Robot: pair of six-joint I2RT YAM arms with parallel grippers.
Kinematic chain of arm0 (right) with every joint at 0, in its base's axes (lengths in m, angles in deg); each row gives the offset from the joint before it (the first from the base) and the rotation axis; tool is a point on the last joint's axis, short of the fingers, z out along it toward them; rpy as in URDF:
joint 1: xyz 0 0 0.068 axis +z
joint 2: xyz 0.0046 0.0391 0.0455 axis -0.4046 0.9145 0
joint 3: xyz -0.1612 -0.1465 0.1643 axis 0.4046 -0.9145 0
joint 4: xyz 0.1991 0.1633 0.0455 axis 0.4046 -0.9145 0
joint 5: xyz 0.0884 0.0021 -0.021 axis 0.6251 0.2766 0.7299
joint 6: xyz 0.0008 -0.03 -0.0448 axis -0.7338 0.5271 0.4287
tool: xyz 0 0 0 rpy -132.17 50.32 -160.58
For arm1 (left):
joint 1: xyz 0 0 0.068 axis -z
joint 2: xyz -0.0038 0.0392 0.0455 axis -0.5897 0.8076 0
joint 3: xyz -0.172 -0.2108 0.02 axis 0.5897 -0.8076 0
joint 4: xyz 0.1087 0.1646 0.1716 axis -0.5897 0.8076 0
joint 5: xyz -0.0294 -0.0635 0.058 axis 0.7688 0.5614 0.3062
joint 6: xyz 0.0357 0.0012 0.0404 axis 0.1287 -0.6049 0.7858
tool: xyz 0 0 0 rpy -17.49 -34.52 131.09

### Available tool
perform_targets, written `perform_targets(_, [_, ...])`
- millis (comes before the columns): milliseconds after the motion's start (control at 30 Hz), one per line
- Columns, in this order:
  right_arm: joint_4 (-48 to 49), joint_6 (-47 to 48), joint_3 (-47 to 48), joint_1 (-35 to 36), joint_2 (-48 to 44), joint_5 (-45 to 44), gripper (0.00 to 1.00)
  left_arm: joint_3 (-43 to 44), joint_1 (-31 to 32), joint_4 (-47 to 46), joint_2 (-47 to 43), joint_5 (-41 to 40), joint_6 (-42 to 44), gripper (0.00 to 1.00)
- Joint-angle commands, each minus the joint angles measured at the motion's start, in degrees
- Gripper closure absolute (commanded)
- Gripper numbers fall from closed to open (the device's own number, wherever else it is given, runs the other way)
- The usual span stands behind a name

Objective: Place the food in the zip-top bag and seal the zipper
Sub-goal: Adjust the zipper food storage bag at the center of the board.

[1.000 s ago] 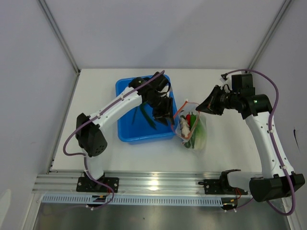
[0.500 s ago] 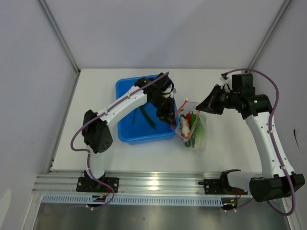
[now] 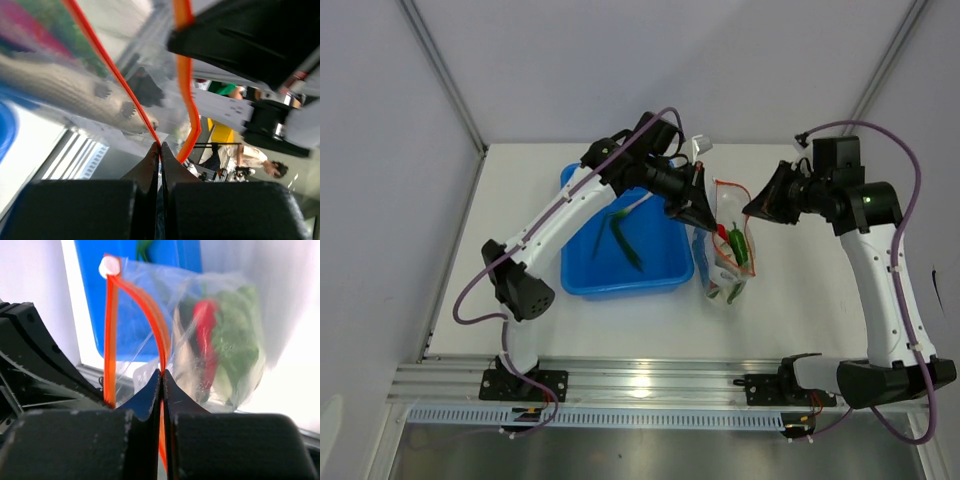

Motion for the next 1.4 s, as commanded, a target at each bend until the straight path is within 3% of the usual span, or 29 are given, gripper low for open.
perform_targets(0, [-3.87, 3.34, 8.22, -0.33, -0.81, -4.09, 1.0, 4.95, 0.83, -4.04, -1.68, 7.89, -2.96, 0.99])
perform_targets(100, [-4.33, 3.52, 7.1, -0.33, -0.89, -4.44, 1.0, 0.82, 0.83, -4.31, -2.21, 7.81, -2.97, 1.0])
perform_targets(333, [-1.07, 2.73, -2.57, -0.42, -3.53, -5.06, 1.0, -3.85, 0.83, 9.48, 3.41, -0.09, 5.54, 0.99])
perform_targets(533, [-2.04, 3.43, -2.75, -0.33, -3.8, -5.32, 1.0, -5.43, 0.83, 5.29, -0.43, -4.49, 6.35, 0.98])
perform_targets(633, [-2.04, 3.08, -3.01, -0.33, -3.8, -4.88, 1.0, -9.82, 0.75, -2.36, -6.13, -6.68, 5.82, 0.82])
perform_targets(867, [-2.04, 3.34, -3.8, -0.42, -3.8, -4.18, 1.0, -17.89, -1.71, -9.05, -14.85, -11.17, 5.65, 0.42])
perform_targets(900, [-2.13, 3.43, -3.98, -0.33, -3.8, -3.83, 1.0, -18.78, -2.5, -9.75, -15.91, -11.7, 5.56, 0.27])
perform_targets(967, [-2.04, 3.52, -4.5, -0.33, -3.71, -3.65, 1.0, -21.06, -3.38, -11.86, -17.93, -14.15, 5.56, 0.14])
perform_targets(1000, [-2.04, 3.6, -4.77, -0.42, -3.71, -3.48, 1.0, -21.51, -4.43, -12.21, -19.94, -15.38, 5.47, 0.03])
perform_targets(1100, [-2.04, 3.52, -4.95, -0.42, -3.27, -2.86, 1.0, -23.1, -7.67, -11.78, -22.07, -20.75, 5.38, 0.0])
perform_targets(1200, [-1.87, 2.99, -4.77, -0.33, -2.66, -2.16, 1.0, -20.47, -12.41, -4.86, -18.67, -25.39, 4.86, 0.01])
perform_targets(1367, [-2.39, 2.81, -5.38, -0.33, -2.04, -0.84, 1.0, -13.79, -15.6, 1.23, -12.59, -34.19, 12.92, 0.01])
